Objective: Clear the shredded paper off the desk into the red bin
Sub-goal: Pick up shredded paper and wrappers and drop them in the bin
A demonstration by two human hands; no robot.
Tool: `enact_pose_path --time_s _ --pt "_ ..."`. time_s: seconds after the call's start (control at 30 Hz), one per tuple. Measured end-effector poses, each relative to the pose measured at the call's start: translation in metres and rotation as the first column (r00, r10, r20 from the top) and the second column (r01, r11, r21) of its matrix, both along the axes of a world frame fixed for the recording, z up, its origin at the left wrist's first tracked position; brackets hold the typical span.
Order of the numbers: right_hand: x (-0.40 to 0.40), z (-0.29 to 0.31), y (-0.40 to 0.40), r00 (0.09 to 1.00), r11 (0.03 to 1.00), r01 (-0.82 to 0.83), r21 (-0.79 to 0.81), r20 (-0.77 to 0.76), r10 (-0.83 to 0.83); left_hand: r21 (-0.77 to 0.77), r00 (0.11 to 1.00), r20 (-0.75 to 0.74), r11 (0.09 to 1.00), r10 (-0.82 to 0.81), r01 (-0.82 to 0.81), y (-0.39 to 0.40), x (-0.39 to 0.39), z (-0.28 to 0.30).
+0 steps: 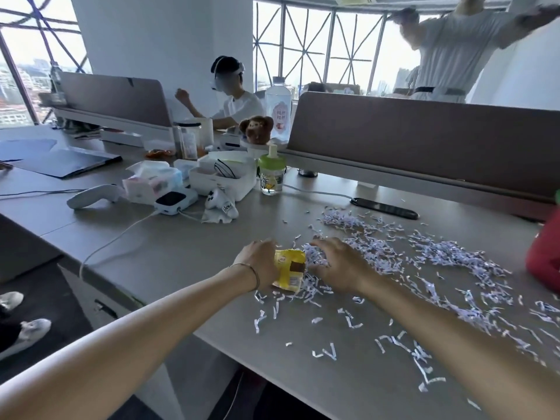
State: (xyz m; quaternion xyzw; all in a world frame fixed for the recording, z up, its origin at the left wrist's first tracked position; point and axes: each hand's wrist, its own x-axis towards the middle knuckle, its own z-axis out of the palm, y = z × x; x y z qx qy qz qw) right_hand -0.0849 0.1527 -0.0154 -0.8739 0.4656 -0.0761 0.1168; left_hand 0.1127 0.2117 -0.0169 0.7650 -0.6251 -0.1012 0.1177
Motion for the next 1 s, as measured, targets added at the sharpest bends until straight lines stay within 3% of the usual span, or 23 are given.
enact_pose_path --time_s 0.1,0.2,0.27,0.37,0.5,0.63,0.83,1.0 --pt "0.003 -0.012 -0.005 1.0 1.0 -0.004 0.004 0.02 0.004 -0.033 1.0 -0.022 0.999 -0.004 0.004 -0.002 0.002 -0.003" --pt "0.001 -0.017 -0.013 0.998 1.0 0.01 -0.001 0.057 -0.009 0.04 0.99 0.123 0.997 -0.072 0.068 -0.002 -0.003 -0.005" --pt "-0.001 -0.019 -0.017 0.998 1.0 0.015 -0.007 0.064 -0.014 0.037 0.99 0.115 0.996 -0.082 0.079 -0.006 -0.005 -0.007" --pt "-0.006 -0.024 -0.023 0.998 1.0 0.008 0.0 0.062 -0.008 -0.046 0.997 -0.005 0.996 -0.081 0.08 -0.013 0.0 -0.009" --pt "0.001 -0.031 -0.022 0.999 1.0 -0.012 0.012 0.053 0.011 -0.191 0.952 -0.305 0.981 -0.035 -0.025 -0.017 0.015 -0.001" --pt "0.021 -0.033 -0.018 0.999 1.0 0.001 0.03 0.042 -0.003 -0.23 0.935 -0.353 0.969 0.008 -0.094 -0.015 0.028 0.007" --pt "0.037 -0.038 -0.012 1.0 0.958 -0.011 -0.287 -0.001 0.011 -0.208 0.874 -0.486 0.968 0.024 -0.142 -0.009 0.027 0.011" --pt "0.03 -0.033 -0.008 0.995 0.912 -0.06 -0.405 0.047 0.086 -0.182 0.92 -0.388 0.973 0.06 -0.141 -0.011 0.025 0.006"
